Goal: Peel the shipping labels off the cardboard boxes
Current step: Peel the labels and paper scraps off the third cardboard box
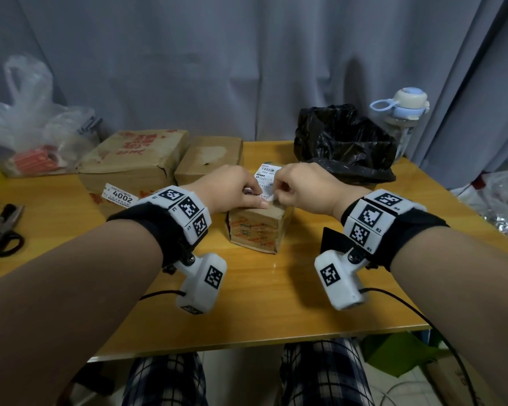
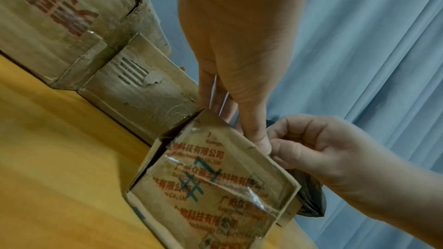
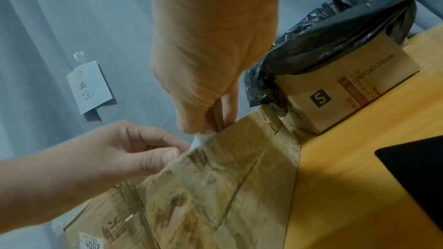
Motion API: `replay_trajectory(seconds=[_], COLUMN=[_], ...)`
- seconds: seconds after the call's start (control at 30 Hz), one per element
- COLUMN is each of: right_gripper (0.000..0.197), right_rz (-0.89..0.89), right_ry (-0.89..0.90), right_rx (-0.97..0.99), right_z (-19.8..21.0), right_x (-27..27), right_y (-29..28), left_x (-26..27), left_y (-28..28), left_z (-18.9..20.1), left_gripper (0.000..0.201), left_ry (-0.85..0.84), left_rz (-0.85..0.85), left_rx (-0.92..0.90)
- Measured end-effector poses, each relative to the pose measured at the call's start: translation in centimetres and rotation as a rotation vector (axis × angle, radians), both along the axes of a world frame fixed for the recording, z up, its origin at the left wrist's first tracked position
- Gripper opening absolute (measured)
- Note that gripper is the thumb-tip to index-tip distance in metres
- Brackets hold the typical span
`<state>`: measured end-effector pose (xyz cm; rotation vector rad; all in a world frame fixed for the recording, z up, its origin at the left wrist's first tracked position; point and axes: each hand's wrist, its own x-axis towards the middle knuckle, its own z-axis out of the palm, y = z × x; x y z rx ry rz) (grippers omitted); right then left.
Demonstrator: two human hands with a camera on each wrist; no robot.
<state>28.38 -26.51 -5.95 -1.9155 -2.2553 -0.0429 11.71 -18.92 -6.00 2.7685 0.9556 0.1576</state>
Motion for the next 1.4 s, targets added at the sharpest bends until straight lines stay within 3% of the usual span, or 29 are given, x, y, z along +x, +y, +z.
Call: replay_trajectory(seconds=[0.17, 0.33, 0.47, 0.57, 0.7, 0.87, 0.9, 1.03, 1.4], right_gripper=[0.015, 0.025, 0.033, 0.026, 0.015, 0.018, 0.017, 0.014, 0.016], right_rz=[-0.010, -0.012, 0.036, 0.025, 0.017, 0.050, 0.051, 0.029, -0.028], right_ry=[0.022, 0.292, 0.125, 0.178, 0.133, -0.055, -0.088, -0.075, 0.081], right_rx=[0.000, -0.128, -0.213, -0.159, -0.113, -0.024, -0.019, -0.044, -0.072], right_z=[-0.1, 0.7, 0.9, 0.5, 0.4, 0.5, 0.4, 0.5, 0.7], right_x=[0.0, 1.2, 1.0, 0.5, -0.4, -2.1, -2.5, -2.9, -2.3], right_y=[0.4, 0.4, 0.4, 0.7, 0.8, 1.0, 1.1, 1.3, 2.3], left_x=[0.3, 1.0, 1.2, 1.2, 0.2, -0.8, -0.9, -0.7, -1.0], left_y=[0.1, -0.3, -0.9, -0.9, -0.4, 0.6, 0.8, 0.9, 1.4], left_z=[0.5, 0.6, -0.3, -0.7, 0.0, -0.2, -0.6, -0.6, -1.5], left_gripper=[0.040, 0.028, 0.014, 0.009, 0.019, 0.079, 0.082, 0.060, 0.064], left_ry=[0.025, 0.030, -0.091, -0.050, -0.079, 0.108, 0.119, 0.100, 0.026], left_rz=[-0.009, -0.104, -0.127, -0.120, -0.089, 0.002, 0.015, 0.032, 0.018], left_rx=[-0.004, 0.032, 0.027, 0.078, -0.051, -0.087, -0.085, -0.117, -0.153])
